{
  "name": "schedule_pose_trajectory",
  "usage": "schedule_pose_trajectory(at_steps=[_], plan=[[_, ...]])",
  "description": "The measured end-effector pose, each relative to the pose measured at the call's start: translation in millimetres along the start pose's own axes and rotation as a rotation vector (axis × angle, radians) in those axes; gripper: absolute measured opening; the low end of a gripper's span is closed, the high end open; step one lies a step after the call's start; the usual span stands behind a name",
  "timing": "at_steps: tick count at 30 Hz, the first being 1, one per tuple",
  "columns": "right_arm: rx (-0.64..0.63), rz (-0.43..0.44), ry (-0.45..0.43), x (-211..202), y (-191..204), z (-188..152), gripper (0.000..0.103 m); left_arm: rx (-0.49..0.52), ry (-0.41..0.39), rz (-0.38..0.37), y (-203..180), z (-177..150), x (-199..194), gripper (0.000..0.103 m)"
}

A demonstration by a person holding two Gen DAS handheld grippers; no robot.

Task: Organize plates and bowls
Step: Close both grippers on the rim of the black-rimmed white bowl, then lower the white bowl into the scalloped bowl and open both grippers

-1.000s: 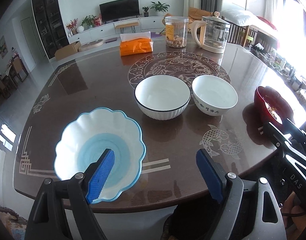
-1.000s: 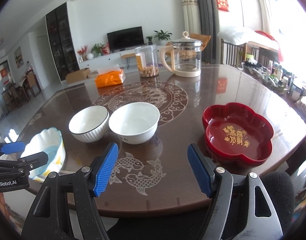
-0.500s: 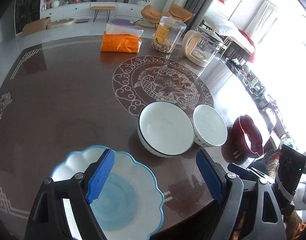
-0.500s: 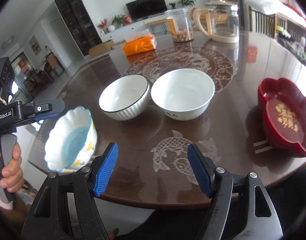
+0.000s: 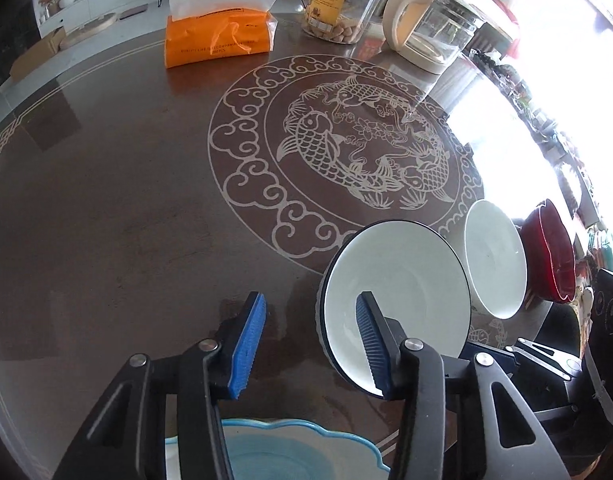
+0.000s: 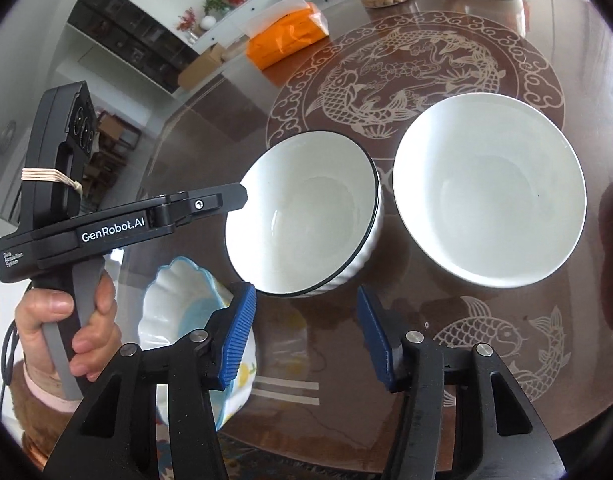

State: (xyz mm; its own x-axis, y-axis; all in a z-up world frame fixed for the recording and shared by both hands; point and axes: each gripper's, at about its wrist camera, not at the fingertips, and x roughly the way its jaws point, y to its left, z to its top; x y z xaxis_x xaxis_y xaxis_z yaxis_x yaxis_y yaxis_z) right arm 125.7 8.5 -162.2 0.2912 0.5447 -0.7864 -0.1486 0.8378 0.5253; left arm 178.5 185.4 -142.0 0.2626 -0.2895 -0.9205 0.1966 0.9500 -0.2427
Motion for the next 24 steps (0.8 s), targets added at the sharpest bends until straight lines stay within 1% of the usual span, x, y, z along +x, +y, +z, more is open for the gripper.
schedule_pose_trajectory(at_steps=[3,5,6,8,10,11,12,13,14,15,17,20,24], plan=[[0.028,-0.005,-0.004,6,-3,4,0.056,0.011,0.01,0.0,-1,7,9,0.047],[0.037,-0.005,-0.005,9,-2,6,0.056,0.019,0.022,-0.005,-4,10,16,0.042],[0.038,-0.025,-0.007,11,-1,7,0.056,0.027,0.032,-0.008,-5,12,21,0.038],[0.038,-0.039,-0.015,15,-1,11,0.056,0.044,0.052,-0.009,-8,16,30,0.034],[0.052,-0.052,-0.017,18,-2,13,0.056,0.054,0.069,-0.011,-10,17,38,0.025],[0.066,-0.057,-0.018,20,-4,14,0.054,0.054,0.075,-0.012,-10,17,41,0.022],[0.083,-0.06,-0.018,21,-6,15,0.053,0.052,0.08,-0.014,-9,17,44,0.017],[0.098,-0.064,-0.016,23,-8,17,0.052,0.048,0.082,-0.018,-8,16,46,0.014],[0.108,-0.073,-0.011,26,-10,18,0.048,0.041,0.079,-0.023,-7,16,47,0.013],[0.111,-0.089,-0.005,28,-11,18,0.04,0.031,0.075,-0.034,-4,15,47,0.012],[0.109,-0.102,-0.006,29,-12,19,0.036,0.004,0.073,-0.054,1,13,44,0.011],[0.084,-0.115,-0.006,28,-11,21,0.029,-0.011,0.041,-0.069,4,11,34,0.011],[0.053,-0.104,-0.032,16,-2,23,0.027,-0.031,-0.006,-0.086,4,12,12,0.011]])
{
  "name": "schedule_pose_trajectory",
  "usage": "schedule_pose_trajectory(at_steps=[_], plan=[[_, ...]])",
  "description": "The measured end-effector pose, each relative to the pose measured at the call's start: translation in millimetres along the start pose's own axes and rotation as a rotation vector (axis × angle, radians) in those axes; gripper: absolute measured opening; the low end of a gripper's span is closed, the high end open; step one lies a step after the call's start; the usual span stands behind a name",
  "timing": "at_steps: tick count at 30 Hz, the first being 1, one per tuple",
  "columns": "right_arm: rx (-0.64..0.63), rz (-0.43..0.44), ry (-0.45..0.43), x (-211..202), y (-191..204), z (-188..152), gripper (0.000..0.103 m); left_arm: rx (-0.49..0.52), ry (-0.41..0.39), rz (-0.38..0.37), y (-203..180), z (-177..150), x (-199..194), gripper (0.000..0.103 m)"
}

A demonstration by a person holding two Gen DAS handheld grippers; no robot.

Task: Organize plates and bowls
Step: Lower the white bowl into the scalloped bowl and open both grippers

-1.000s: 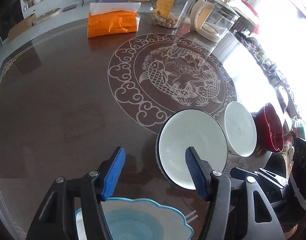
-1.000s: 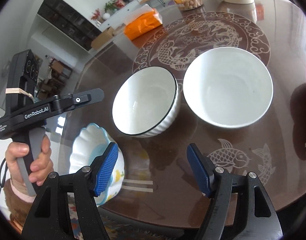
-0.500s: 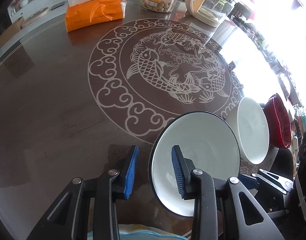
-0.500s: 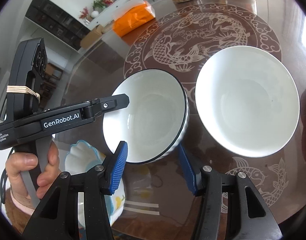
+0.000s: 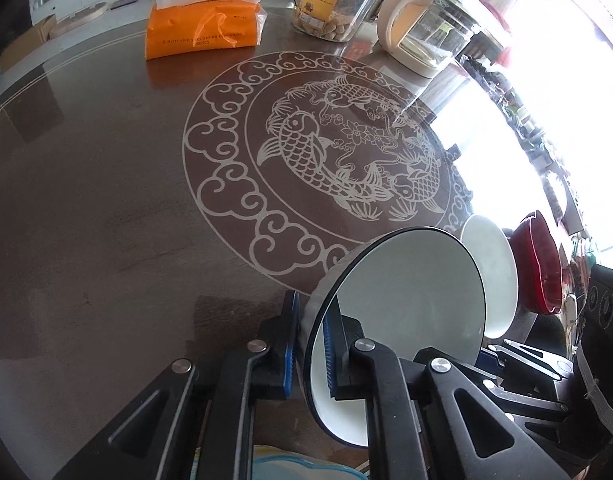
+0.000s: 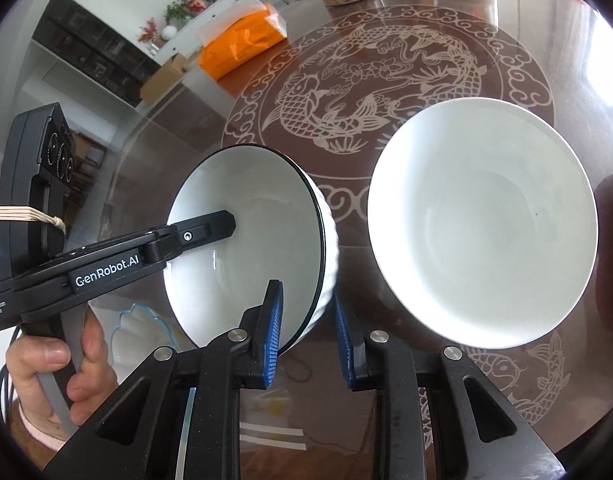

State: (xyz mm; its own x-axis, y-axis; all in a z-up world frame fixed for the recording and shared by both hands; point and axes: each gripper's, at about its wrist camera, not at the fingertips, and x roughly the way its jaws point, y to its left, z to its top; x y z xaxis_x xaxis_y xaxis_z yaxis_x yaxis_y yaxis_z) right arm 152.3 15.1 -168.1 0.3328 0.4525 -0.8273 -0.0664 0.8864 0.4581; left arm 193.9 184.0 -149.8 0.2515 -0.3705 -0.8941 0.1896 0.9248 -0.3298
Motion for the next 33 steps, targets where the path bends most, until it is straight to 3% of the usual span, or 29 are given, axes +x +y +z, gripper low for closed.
schedule_pose_trajectory(at_steps=[6,14,22,33], plan=[[-0.069,0.034,-0.036,-38,25,2,0.027,-0.018,-0.1,0.016,-10,-15,-58,0.011],[-0.19,0.133,0.04,-51,79,-33,0.027,-0.117,-0.176,0.138,11,-89,-118,0.011],[-0.26,0.171,0.197,-12,106,-74,0.027,-0.218,-0.153,0.221,37,-149,-114,0.011],[-0.276,0.11,0.281,27,102,-85,0.027,-0.259,-0.097,0.216,56,-162,-81,0.011]])
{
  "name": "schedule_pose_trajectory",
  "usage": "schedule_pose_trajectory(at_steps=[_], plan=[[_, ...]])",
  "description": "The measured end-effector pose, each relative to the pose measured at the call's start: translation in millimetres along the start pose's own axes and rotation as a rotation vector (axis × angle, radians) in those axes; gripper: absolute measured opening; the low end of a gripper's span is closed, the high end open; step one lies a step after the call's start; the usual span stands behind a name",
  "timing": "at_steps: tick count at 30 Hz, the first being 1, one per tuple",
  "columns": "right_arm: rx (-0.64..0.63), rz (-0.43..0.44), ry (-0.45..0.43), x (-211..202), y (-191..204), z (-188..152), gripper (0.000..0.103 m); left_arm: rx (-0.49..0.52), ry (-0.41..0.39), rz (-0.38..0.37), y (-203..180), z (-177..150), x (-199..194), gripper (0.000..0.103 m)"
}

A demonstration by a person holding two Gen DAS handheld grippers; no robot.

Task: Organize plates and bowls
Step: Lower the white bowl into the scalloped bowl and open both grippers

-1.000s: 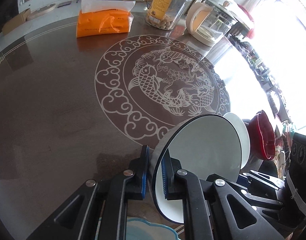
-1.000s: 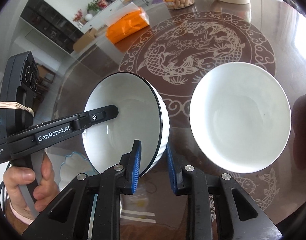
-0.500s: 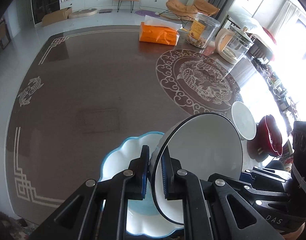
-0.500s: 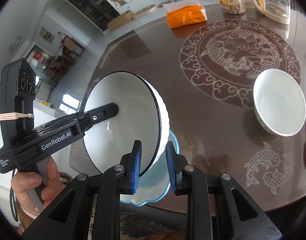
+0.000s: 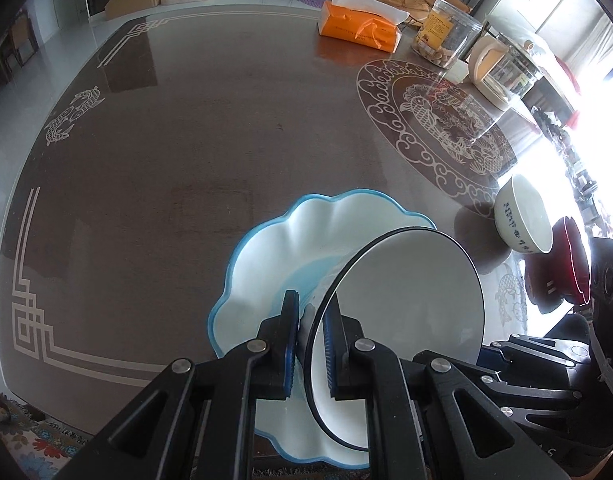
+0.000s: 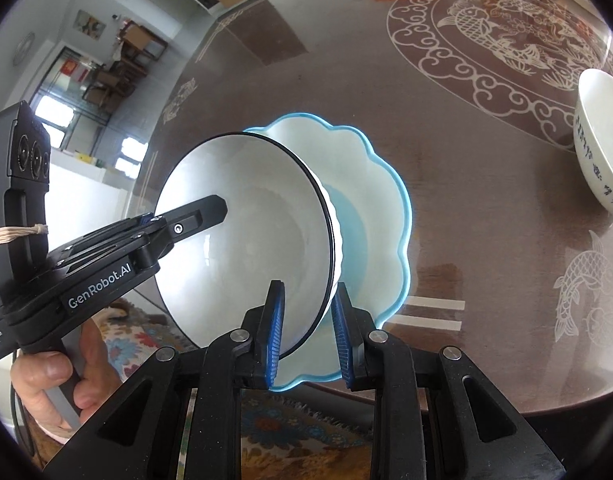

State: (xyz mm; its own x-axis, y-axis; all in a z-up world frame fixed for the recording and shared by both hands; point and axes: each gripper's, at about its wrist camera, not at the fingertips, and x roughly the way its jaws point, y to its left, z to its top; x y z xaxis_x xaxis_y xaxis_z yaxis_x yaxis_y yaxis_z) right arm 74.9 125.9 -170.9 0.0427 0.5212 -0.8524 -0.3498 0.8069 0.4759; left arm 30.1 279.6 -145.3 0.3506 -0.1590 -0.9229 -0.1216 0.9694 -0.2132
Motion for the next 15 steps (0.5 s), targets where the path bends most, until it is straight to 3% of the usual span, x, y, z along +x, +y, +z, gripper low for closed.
schedule_pose_trajectory(at_steps=[15], plan=[[-0.005,-0.014,-0.004,8,2,4,0.027,-0.016,0.021,-0.011,9,0,17,0.011]])
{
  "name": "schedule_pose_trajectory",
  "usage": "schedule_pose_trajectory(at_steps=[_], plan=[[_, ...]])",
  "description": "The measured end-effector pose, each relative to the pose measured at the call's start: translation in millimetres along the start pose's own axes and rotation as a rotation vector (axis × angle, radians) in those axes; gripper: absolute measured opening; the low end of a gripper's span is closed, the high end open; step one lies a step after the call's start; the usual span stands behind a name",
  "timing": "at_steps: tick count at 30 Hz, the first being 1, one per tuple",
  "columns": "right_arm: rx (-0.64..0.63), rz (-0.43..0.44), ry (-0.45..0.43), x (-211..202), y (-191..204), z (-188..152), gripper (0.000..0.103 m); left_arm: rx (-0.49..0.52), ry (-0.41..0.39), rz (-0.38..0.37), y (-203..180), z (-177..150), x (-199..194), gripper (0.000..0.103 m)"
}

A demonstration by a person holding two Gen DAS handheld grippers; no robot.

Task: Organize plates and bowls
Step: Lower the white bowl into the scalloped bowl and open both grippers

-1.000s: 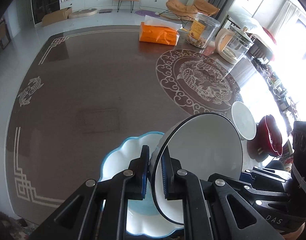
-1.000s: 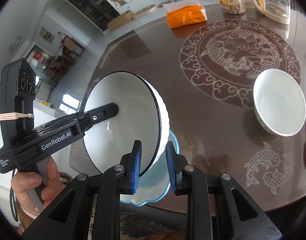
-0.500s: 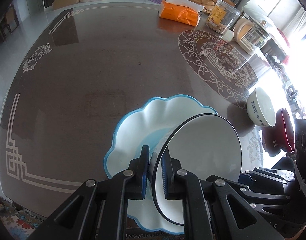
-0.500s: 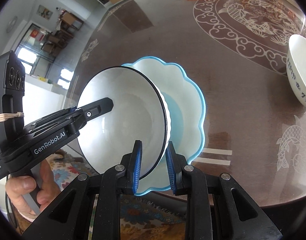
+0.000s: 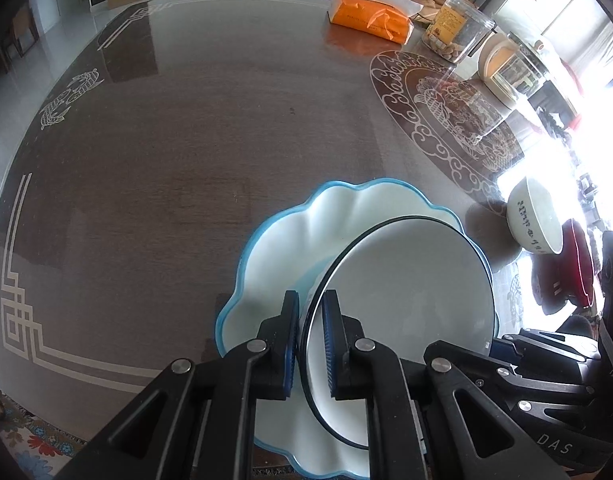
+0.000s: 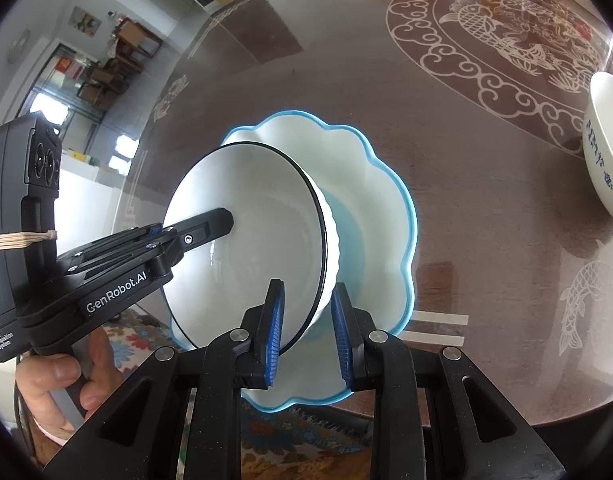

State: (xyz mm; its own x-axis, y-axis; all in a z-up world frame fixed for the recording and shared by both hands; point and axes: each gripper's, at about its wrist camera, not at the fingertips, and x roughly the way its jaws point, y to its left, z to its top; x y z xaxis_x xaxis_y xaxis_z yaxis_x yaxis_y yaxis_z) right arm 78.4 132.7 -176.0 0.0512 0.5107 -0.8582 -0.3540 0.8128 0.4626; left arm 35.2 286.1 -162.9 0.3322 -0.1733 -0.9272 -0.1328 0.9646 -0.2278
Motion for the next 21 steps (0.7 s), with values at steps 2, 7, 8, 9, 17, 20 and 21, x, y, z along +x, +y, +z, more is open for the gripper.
schedule_pose_trajectory(at_steps=[2,7,8,9,17,20,21], plan=[[-0.004,-0.003,-0.003,0,-1,-1,0.027,0.012,-0.006,0.011,-2,0,0,0.011],[-0.017,0.0,-0.025,-4,0,0,0.032,0.014,-0.012,0.031,-3,0,4,0.011],[-0.019,-0.001,-0.028,-4,1,1,0.033,0.01,-0.013,0.027,-3,0,4,0.012],[-0.022,0.0,-0.031,-6,0,0,0.034,0.007,-0.011,0.024,-2,0,5,0.012],[-0.065,0.008,-0.089,-26,2,-3,0.058,0.007,-0.039,0.063,-2,1,-6,0.016],[-0.094,0.01,-0.116,-38,6,-6,0.059,-0.013,-0.076,0.059,0,2,-17,0.031],[-0.11,0.002,-0.128,-42,7,-8,0.059,-0.019,-0.09,0.053,0,2,-22,0.035]])
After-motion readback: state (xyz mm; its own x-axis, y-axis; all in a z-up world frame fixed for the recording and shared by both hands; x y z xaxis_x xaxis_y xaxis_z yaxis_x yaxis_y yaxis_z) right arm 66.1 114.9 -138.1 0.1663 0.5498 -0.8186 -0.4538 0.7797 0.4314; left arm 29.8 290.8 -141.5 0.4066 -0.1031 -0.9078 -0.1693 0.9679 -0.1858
